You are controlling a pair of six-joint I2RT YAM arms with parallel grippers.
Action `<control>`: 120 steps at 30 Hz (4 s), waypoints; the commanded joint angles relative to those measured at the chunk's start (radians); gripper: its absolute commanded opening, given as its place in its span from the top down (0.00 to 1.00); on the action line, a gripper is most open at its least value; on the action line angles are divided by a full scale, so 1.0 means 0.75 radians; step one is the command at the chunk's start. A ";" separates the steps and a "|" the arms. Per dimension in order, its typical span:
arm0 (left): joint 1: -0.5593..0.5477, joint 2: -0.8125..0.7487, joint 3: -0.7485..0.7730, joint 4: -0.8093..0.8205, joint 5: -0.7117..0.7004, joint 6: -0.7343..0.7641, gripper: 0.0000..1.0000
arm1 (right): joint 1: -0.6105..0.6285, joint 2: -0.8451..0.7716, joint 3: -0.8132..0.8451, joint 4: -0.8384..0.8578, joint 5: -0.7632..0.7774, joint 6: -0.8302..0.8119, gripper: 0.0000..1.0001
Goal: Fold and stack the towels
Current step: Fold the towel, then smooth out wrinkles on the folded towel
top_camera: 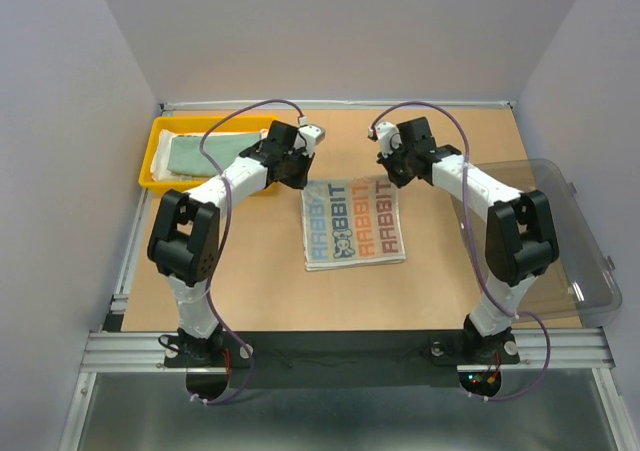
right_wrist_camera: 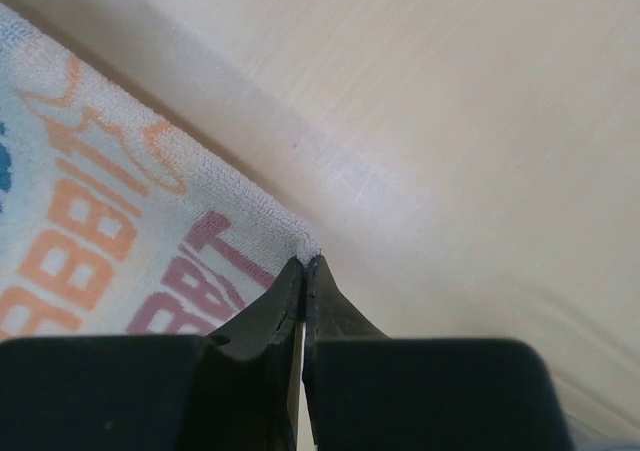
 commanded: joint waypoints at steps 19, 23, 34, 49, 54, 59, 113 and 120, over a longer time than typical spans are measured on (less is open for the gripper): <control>-0.134 -0.572 -0.638 0.107 0.145 -0.407 1.00 | 0.013 -0.510 -0.502 -0.023 -0.215 0.521 0.99; -0.161 -0.578 -0.709 0.137 0.150 -0.450 1.00 | 0.015 -0.522 -0.561 -0.027 -0.216 0.650 0.99; -0.236 -0.553 -0.818 0.223 0.082 -0.546 1.00 | 0.013 -0.502 -0.647 -0.033 -0.113 0.777 0.99; -0.312 -0.747 -0.902 0.189 0.031 -0.656 0.43 | 0.013 -0.651 -0.760 -0.035 -0.426 0.946 0.73; -0.335 -1.049 -1.004 0.183 0.066 -0.773 0.28 | 0.015 -0.906 -0.874 -0.033 -0.630 1.010 0.60; -0.337 -1.159 -0.992 0.191 0.049 -0.834 0.26 | 0.017 -0.972 -0.844 -0.019 -0.551 1.048 0.60; -0.135 -1.128 -1.037 0.113 -0.327 -0.935 0.37 | 0.046 -0.897 -1.289 0.413 -0.218 1.276 0.69; 0.146 -1.277 -0.971 0.019 -0.343 -0.759 0.07 | 0.148 -0.948 -0.944 0.100 -0.026 1.071 0.68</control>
